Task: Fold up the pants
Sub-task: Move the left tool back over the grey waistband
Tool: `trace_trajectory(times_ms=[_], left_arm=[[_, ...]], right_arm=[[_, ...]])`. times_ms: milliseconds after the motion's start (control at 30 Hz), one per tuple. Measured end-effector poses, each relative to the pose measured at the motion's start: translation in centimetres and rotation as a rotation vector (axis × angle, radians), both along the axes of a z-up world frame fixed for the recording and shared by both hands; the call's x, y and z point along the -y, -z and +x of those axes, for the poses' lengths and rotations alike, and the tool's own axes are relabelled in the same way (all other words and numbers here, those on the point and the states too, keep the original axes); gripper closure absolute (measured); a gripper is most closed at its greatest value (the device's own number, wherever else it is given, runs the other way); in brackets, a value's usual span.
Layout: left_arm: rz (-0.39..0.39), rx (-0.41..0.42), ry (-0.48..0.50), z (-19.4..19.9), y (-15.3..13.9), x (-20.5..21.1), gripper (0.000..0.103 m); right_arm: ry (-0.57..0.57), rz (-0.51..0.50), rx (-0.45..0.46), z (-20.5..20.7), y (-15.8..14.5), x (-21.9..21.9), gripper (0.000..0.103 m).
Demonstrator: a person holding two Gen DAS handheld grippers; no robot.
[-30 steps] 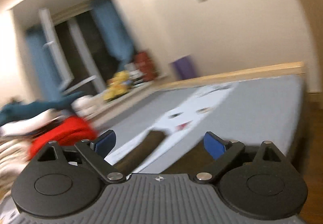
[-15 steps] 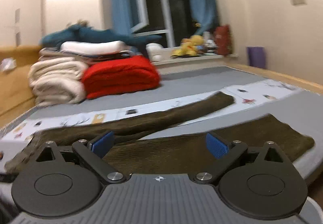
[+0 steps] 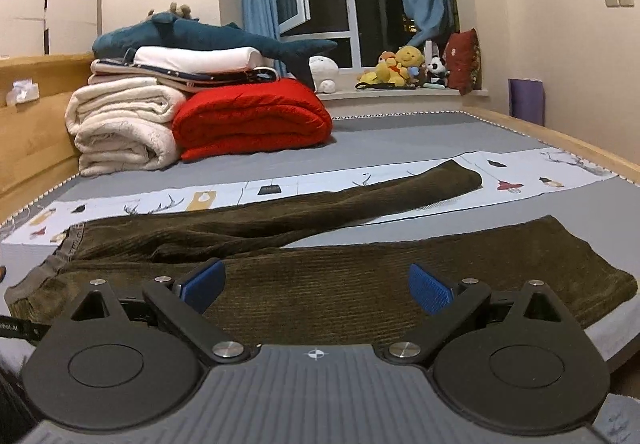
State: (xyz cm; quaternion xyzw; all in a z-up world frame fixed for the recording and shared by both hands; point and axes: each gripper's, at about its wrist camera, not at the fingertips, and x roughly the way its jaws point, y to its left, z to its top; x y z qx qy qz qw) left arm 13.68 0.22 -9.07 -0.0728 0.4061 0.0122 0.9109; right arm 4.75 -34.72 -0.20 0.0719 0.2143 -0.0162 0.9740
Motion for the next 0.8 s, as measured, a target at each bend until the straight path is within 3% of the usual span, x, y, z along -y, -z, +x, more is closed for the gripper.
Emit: trace_trajectory(times_ms=[800], left_arm=[[0.019,-0.031,0.003,0.40,0.21,0.57,0.000]], right_arm=[[-0.014,0.029,-0.017,1.04,-0.16,-1.06,0.005]])
